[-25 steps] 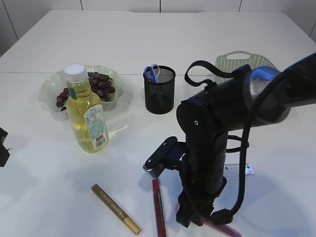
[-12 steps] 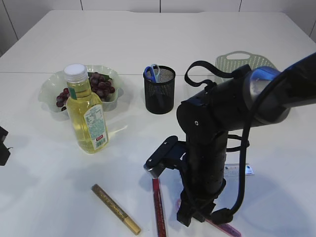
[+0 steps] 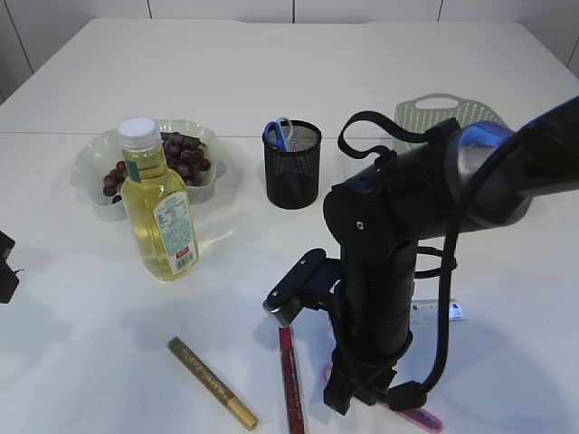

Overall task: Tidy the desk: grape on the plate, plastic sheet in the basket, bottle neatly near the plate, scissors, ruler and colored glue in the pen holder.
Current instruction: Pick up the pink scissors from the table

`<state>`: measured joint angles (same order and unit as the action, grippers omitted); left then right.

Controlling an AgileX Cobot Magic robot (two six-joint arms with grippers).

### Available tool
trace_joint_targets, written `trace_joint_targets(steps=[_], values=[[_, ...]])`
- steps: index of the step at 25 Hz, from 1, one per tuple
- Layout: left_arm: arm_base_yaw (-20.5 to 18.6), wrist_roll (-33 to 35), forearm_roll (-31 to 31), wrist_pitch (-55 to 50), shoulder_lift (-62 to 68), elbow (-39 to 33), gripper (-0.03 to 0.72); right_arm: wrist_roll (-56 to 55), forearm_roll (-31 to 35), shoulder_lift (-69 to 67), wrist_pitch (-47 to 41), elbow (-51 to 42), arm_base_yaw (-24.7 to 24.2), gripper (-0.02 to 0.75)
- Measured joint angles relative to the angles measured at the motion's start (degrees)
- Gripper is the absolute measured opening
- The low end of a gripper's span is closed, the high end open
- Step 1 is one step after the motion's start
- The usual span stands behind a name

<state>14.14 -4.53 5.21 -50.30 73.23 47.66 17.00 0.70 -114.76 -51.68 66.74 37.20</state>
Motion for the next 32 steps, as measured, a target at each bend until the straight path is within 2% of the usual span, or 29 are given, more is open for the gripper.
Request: trace_joint_targets(steps=[32], values=[[0.0,0.0,0.0,0.0,0.0,0.0,0.308,0.0,2.2,1.6,-3.3,0.0,0.0,0.212]])
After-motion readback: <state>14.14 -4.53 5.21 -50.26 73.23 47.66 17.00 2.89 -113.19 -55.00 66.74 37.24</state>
